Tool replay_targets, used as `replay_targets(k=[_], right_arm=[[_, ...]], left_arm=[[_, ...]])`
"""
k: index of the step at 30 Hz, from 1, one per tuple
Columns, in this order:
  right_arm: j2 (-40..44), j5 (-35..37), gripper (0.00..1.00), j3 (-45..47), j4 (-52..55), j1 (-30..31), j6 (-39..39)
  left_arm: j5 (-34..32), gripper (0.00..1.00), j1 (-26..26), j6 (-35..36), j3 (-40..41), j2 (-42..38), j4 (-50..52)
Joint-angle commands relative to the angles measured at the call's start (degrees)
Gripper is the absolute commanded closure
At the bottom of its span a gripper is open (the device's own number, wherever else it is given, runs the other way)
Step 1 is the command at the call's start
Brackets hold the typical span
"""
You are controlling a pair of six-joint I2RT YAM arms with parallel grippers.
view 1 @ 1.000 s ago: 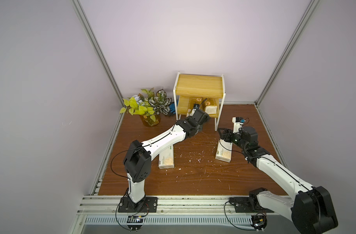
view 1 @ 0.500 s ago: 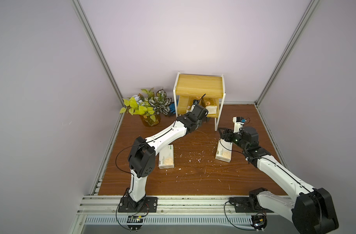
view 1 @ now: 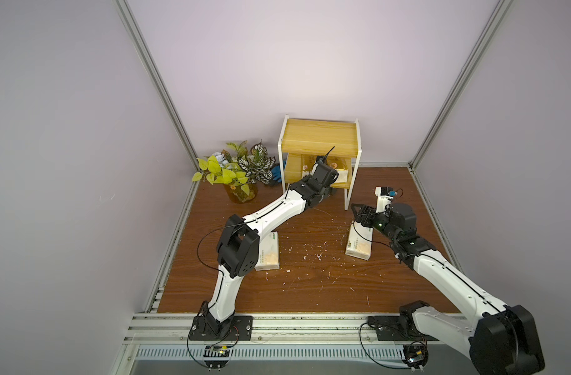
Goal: Place the tissue boxes on the shelf by color
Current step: Adjust the box of tissues on the shelf, then adjust the shelf at the center of the board.
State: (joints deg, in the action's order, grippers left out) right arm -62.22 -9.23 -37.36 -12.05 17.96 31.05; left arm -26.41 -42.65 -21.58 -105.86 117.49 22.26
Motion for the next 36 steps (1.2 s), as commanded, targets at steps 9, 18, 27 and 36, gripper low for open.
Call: replay_targets(k=[9,18,27,36], right_arm=[[0.53,5.98,0.26,0.89,2.74,0.46,-0.57],[-6.77,3.66,0.77,-4.75,3.75,0.38,3.68],[-20.28,1.21,0.95,-14.46,-0.60,0.25,8.10],[-30.97,-2.35,0.94,-21.99,-4.94,-0.13,11.76]], left_arm=[[-6.62,0.17,-1.66,-1.96,17.40,-17.75,-3.72],[-4.30,0.66,5.22,-4.98,23.16,-20.73,-6.13],[-2.06,1.00,8.16,-5.31,25.44,-20.97,-7.76],[-2.14,0.98,8.20,-6.10,29.73,-25.38,-5.59]])
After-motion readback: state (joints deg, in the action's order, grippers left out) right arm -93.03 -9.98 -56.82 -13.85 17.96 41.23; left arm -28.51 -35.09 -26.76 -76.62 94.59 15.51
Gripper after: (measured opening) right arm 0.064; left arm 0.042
